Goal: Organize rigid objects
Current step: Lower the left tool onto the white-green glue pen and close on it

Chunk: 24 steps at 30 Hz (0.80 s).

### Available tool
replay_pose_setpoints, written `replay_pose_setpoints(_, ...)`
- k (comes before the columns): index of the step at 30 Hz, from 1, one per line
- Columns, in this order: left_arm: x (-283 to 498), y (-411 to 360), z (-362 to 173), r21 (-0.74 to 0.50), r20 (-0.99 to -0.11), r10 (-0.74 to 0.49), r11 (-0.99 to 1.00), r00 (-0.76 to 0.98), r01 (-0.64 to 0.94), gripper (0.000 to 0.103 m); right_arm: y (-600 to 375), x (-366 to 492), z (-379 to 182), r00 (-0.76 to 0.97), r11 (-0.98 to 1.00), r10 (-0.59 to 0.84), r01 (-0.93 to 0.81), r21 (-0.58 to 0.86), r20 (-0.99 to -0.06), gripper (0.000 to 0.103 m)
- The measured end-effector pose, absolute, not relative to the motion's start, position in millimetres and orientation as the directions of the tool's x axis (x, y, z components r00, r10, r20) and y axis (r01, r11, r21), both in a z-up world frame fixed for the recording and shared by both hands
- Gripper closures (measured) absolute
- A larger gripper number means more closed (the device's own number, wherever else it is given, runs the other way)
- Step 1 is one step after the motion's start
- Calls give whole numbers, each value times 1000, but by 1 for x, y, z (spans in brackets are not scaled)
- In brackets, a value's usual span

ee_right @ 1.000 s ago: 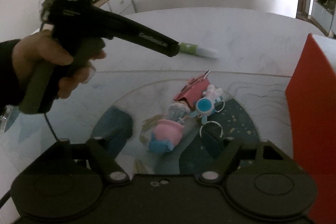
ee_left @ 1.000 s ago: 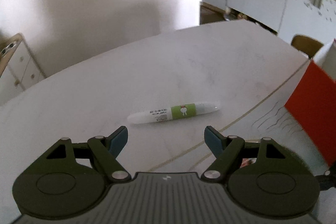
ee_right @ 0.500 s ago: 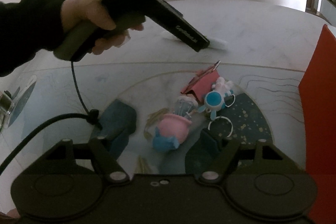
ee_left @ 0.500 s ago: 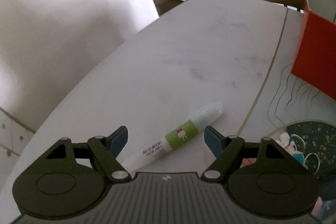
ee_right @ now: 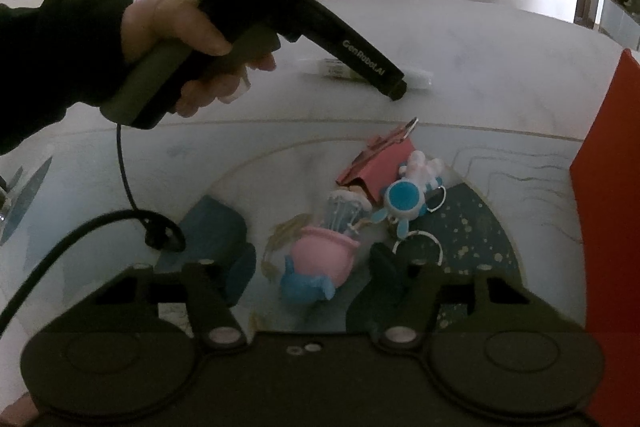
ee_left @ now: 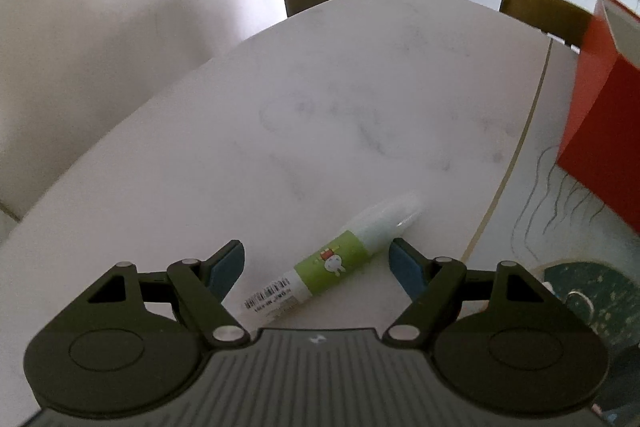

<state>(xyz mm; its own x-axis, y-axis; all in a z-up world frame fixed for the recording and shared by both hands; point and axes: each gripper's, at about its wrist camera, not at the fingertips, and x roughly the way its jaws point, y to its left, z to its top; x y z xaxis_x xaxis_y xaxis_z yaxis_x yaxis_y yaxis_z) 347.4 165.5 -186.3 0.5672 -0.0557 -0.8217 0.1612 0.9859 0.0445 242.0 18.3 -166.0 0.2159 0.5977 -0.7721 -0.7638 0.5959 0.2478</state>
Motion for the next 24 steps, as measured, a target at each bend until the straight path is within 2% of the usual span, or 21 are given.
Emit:
replay_pose_setpoints(4,343,165,-185,10,-819,-83,987,567,158,37,20,240,-165,236,602,585,-768,220,-776,51)
replay_pose_setpoints(6,342,163,-183,6,-820,-87,987,565,161,49,20,238,-165,248,606,578,-768,206,-777,53)
replay_pose_setpoints(10,339,155,-181,20,-821,-79,986,566,166,65,21,235,-166,278,609,557,-777,158,-783,63)
replay_pose_setpoints(15,332,146,-179,55,-822,-36,988,568,141,72,20,238,-167,276,621,558,-765,173,-782,69)
replay_pose_setpoints(21,321,145,-178,46,-831,5,997,556,60,86,8,239,-167,260,644,568,-732,225,-781,70)
replay_pose_setpoints(24,310,146,-178,24,-832,21,1000,554,-1,86,-1,237,-165,260,653,574,-718,243,-776,70)
